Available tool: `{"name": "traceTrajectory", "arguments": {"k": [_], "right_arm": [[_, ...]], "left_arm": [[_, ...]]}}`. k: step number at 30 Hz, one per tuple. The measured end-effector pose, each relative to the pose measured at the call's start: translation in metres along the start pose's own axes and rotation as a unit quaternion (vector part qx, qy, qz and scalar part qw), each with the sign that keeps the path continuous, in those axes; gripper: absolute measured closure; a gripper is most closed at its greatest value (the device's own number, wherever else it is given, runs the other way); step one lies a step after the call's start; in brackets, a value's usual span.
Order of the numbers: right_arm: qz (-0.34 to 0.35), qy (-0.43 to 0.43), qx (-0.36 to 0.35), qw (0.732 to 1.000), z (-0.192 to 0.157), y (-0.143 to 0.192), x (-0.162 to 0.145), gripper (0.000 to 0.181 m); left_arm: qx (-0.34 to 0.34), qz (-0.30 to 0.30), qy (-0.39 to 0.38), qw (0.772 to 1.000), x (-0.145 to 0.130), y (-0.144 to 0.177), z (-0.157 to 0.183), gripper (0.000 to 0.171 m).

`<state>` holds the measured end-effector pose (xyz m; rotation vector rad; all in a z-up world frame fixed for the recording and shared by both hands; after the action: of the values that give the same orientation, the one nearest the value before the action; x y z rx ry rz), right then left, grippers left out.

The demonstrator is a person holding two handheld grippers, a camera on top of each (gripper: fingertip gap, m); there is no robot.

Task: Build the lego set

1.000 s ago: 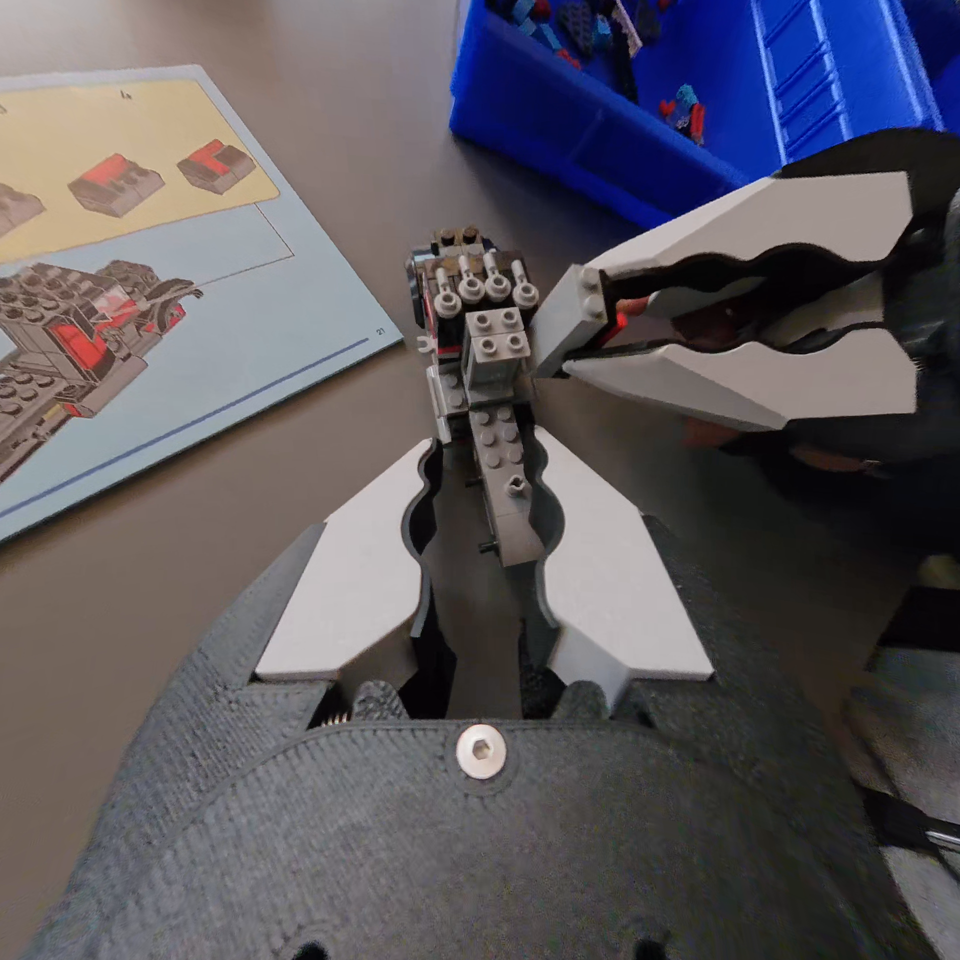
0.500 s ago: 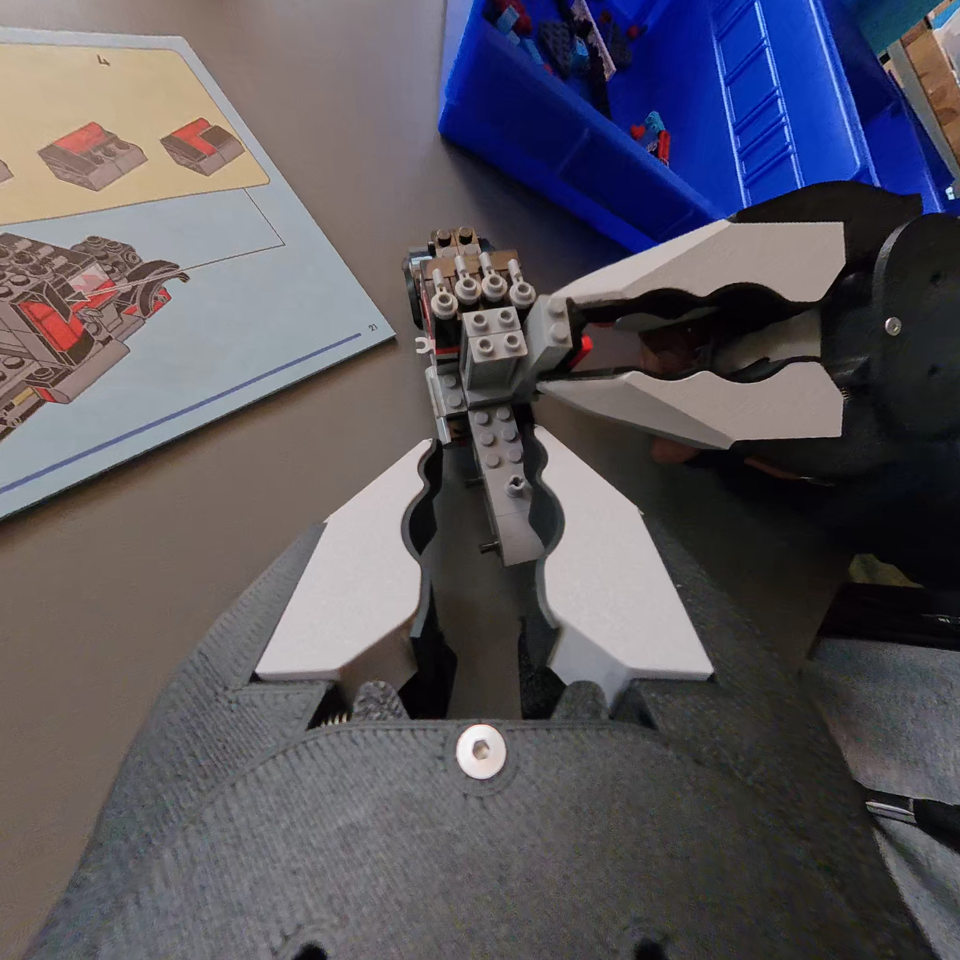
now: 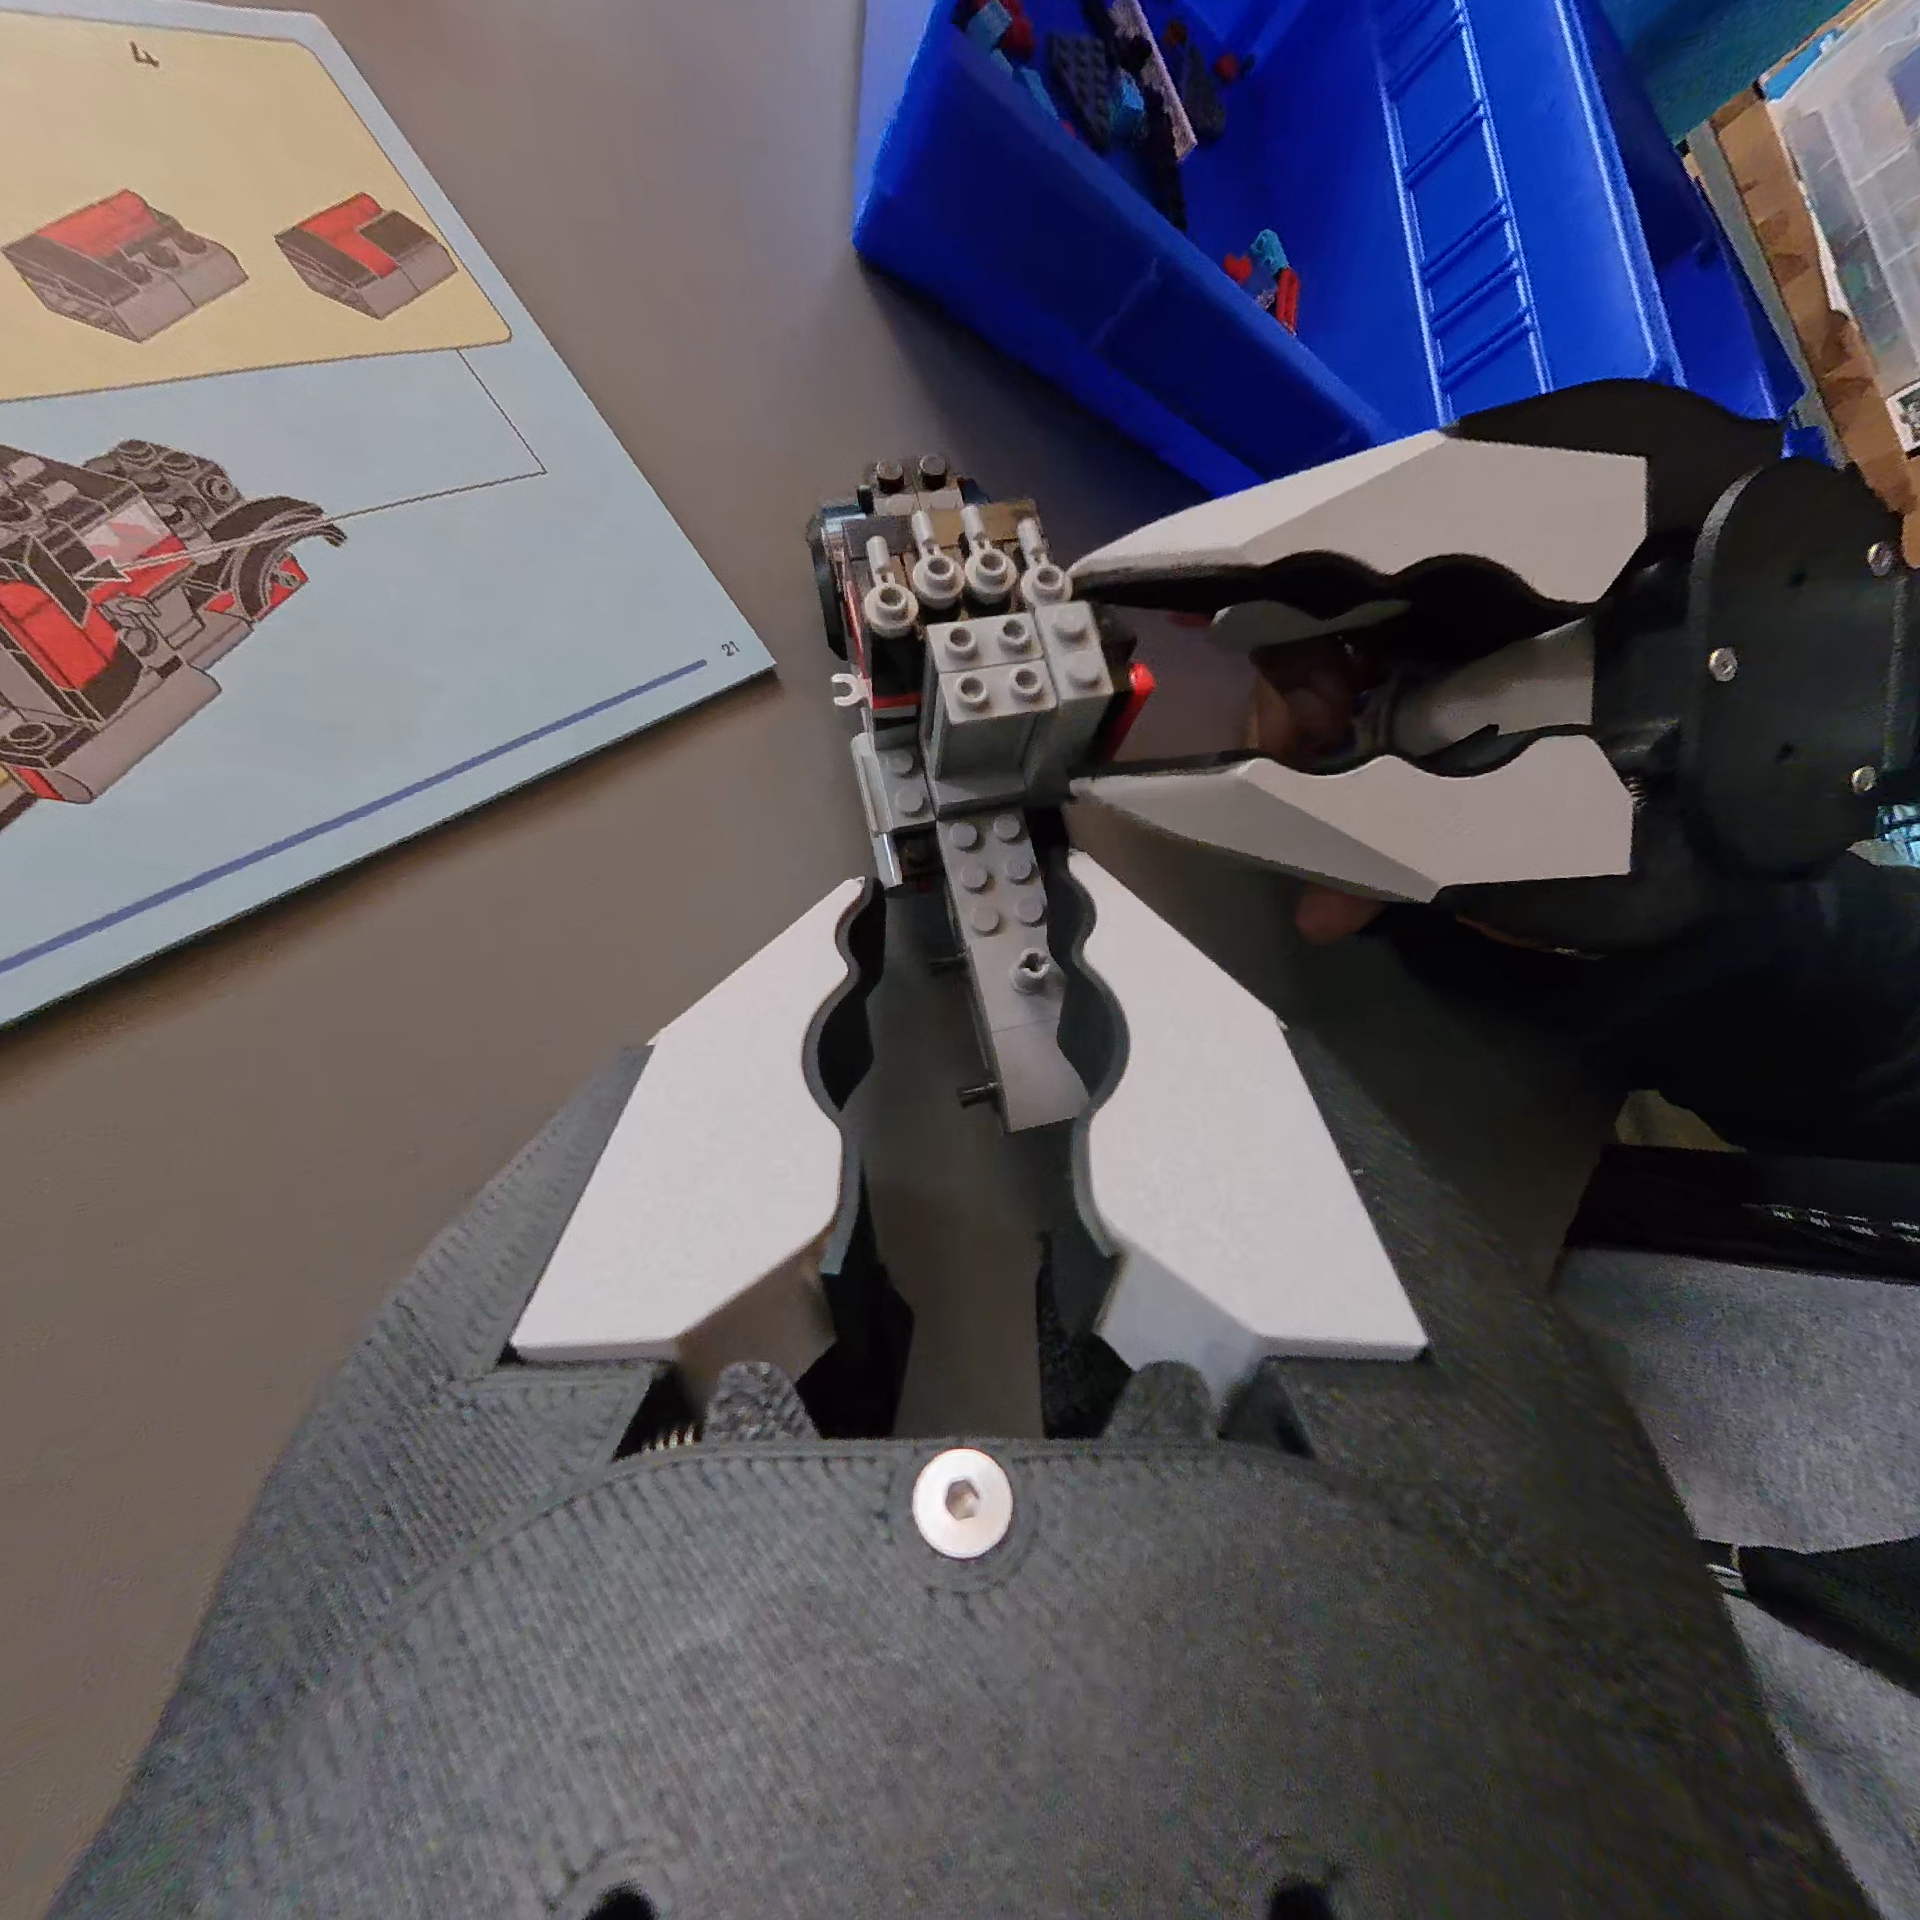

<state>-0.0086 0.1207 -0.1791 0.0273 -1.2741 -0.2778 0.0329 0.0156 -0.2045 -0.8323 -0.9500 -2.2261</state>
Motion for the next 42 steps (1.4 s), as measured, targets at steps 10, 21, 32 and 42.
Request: {"name": "traceTrajectory", "arguments": {"k": [10, 21, 32, 42], "right_arm": [[0.038, 0.114, 0.038, 0.992, 0.001, 0.018, -0.006, 0.134], [0.055, 0.351, 0.065, 0.933, -0.007, 0.018, -0.001, 0.122], [0.057, 0.416, 0.098, 0.902, -0.016, 0.006, 0.002, 0.1], [0.058, 0.443, 0.082, 0.891, -0.017, 0.006, 0.001, 0.103]], "left_arm": [[-0.03, -0.021, 0.013, 0.999, 0.005, 0.003, -0.006, 0.139], [-0.109, -0.063, 0.032, 0.992, 0.016, 0.012, -0.011, 0.139], [-0.125, -0.106, 0.003, 0.986, 0.021, 0.016, -0.002, 0.139], [-0.125, -0.129, -0.014, 0.984, 0.023, 0.015, 0.007, 0.139]]}}
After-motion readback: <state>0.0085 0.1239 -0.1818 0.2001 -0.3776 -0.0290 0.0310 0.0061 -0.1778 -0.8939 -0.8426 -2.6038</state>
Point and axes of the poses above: each gripper's, where its closed fingertips meet, y back along the fingers, x out of its top, z = x × y across the jaws, the point moved 7 cm from there along y, back along the fingers, and after that the axes turned 11 degrees about z, right-handed, at the moved point
